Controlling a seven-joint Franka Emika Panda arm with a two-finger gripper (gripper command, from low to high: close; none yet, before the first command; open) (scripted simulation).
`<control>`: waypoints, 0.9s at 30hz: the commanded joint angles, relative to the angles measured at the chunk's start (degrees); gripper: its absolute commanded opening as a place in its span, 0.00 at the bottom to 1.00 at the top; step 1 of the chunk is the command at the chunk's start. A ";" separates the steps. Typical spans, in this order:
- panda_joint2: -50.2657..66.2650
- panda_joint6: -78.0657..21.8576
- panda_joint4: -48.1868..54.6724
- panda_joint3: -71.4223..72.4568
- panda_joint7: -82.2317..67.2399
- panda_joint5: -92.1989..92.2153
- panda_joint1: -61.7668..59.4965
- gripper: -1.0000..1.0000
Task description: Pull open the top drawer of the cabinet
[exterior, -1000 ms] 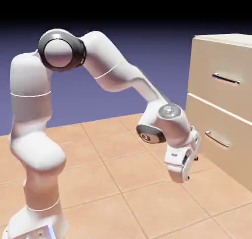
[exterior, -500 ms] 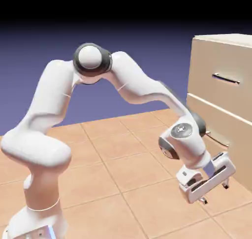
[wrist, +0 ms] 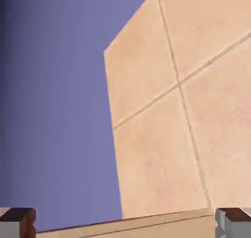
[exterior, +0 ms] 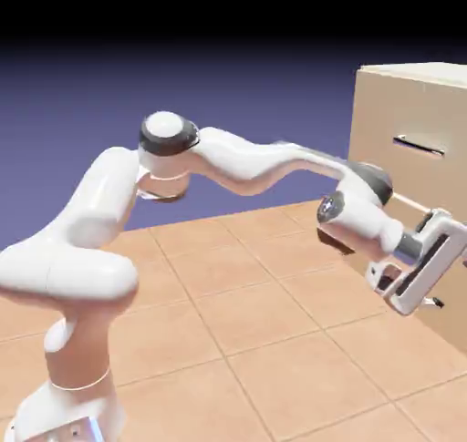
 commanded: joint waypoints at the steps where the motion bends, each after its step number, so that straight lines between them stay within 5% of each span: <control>1: 1.92 -0.37 1.00 -1.59 0.39 2.50 1.09 0.50; 12: 21.70 -4.23 11.27 -17.98 4.43 28.15 12.35 0.50; 20: 21.16 0.46 25.40 -17.26 7.33 26.78 2.99 0.50; 21: 21.16 0.46 25.41 -17.26 7.33 26.78 2.99 0.00; 27: 21.70 -3.08 15.03 -17.86 5.29 27.89 9.76 0.00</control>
